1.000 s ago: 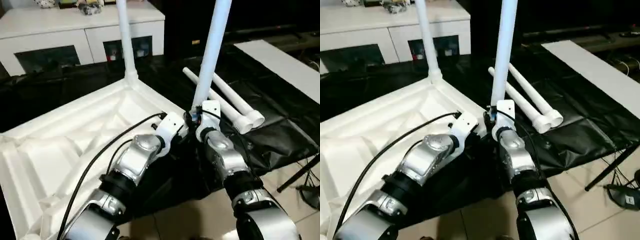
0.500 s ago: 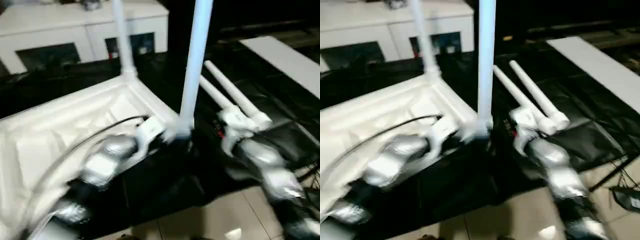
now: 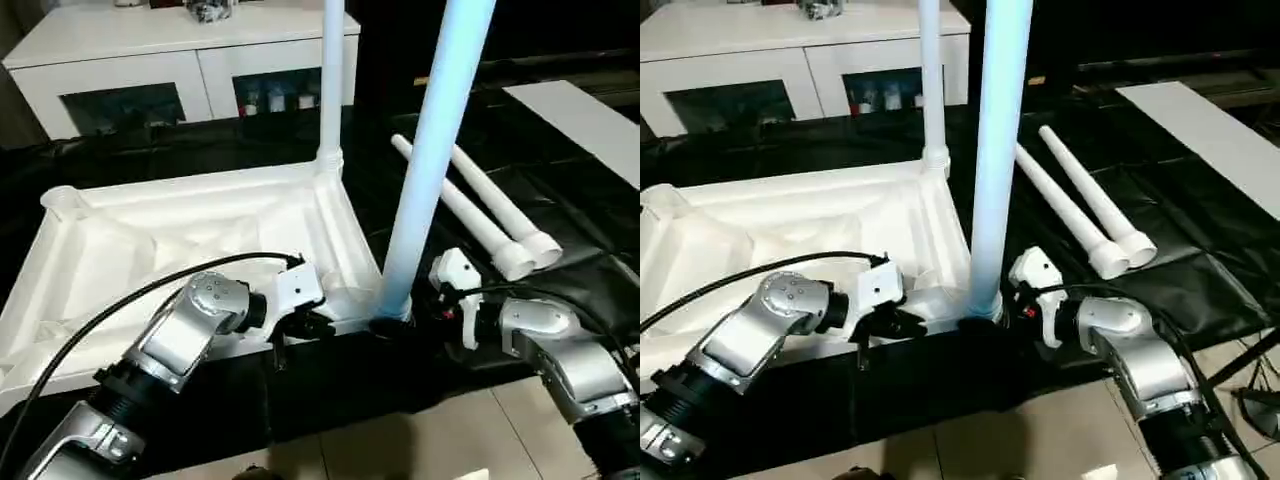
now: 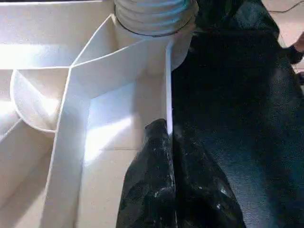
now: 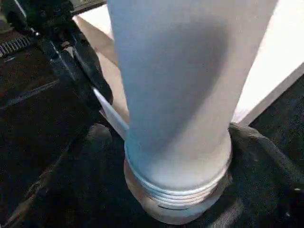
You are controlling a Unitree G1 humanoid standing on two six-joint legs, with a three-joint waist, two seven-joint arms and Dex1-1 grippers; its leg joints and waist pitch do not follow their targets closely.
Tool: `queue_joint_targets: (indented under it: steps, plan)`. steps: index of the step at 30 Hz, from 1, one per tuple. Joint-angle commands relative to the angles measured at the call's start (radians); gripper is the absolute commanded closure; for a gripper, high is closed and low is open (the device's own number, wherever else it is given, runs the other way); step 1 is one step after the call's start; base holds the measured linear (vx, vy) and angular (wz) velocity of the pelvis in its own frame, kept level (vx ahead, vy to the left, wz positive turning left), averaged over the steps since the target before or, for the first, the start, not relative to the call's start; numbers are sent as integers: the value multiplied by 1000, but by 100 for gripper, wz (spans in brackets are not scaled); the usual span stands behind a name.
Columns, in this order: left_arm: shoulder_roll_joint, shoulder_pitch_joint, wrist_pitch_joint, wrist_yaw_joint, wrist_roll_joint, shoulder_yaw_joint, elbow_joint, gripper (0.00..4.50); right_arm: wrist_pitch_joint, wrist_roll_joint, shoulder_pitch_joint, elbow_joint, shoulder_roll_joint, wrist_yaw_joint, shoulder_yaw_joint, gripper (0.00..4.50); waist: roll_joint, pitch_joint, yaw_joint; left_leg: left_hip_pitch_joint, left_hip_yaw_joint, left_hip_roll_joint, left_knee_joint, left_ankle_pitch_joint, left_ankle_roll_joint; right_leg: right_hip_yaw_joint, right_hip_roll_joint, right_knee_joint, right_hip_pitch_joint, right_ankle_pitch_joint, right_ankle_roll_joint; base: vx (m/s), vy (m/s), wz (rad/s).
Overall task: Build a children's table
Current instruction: Rotate leg to tighten
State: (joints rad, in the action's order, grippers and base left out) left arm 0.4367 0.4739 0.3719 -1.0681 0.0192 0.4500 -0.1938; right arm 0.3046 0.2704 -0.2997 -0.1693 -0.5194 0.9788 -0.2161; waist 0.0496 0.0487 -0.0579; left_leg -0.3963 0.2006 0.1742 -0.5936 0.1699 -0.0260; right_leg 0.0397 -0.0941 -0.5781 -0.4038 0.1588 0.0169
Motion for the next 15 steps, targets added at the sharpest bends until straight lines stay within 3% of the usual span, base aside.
queue_joint_targets:
  steps: [1, 9, 15]
  plan:
    - [5, 3, -4, -14, -8, 12, 17, 450, 18, 11, -15, 9, -6, 18, -12, 94, -12, -60, 4, 37, -30, 52, 86, 388, -13, -28, -47, 73, 24, 397, -179, 0, 0, 0]
    - [8, -3, 1, -22, -5, 12, 20, 450, 14, 14, -17, 0, 14, 31, 3, 169, -13, -66, 2, 32, -26, 50, 80, 315, 12, -27, -46, 62, 30, 295, -210, 0, 0, 0]
    - [9, -4, 5, -29, -5, 16, 20, 450, 14, -17, -12, -29, 20, 10, -10, 179, -12, -65, 3, 32, -26, 50, 79, 314, 14, -26, -45, 63, 31, 311, -212, 0, 0, 0]
